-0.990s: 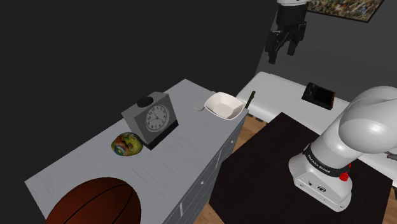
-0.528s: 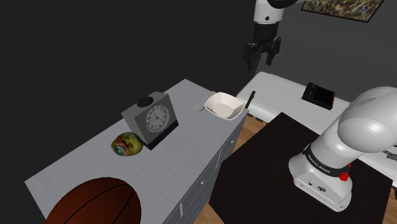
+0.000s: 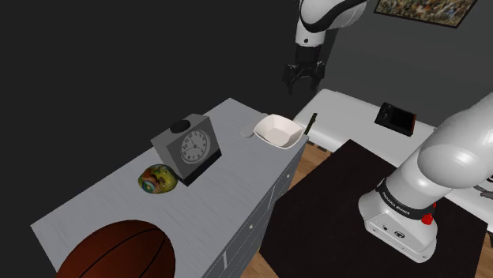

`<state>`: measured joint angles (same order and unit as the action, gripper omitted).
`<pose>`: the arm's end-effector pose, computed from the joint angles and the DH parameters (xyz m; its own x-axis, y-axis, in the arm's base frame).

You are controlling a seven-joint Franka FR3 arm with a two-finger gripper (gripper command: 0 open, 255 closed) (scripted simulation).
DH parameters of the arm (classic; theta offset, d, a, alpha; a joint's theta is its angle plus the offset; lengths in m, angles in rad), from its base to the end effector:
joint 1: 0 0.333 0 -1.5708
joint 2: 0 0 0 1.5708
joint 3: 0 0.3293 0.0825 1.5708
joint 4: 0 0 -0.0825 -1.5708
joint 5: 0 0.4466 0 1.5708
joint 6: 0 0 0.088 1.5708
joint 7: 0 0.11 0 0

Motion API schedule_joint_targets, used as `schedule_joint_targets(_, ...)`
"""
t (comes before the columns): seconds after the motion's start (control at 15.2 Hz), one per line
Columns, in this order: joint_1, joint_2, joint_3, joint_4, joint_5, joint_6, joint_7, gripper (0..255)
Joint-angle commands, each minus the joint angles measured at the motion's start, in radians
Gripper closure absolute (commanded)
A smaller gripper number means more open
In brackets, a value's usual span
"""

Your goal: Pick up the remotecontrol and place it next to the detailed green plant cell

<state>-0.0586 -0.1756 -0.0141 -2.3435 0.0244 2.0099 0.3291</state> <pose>0.5078 -0.0354 0.3663 0.9035 -0.3990 -0.1564 -0.3995 -0.9162 0.0295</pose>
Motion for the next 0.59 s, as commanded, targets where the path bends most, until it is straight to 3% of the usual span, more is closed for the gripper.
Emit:
schedule_joint_targets(0.0,-0.007,0.081,-0.009,0.029,0.018,0.054,0.007,0)
schedule_joint_targets(0.53,-0.035,0.389,-0.031,0.209,0.115,0.187,0.021,0)
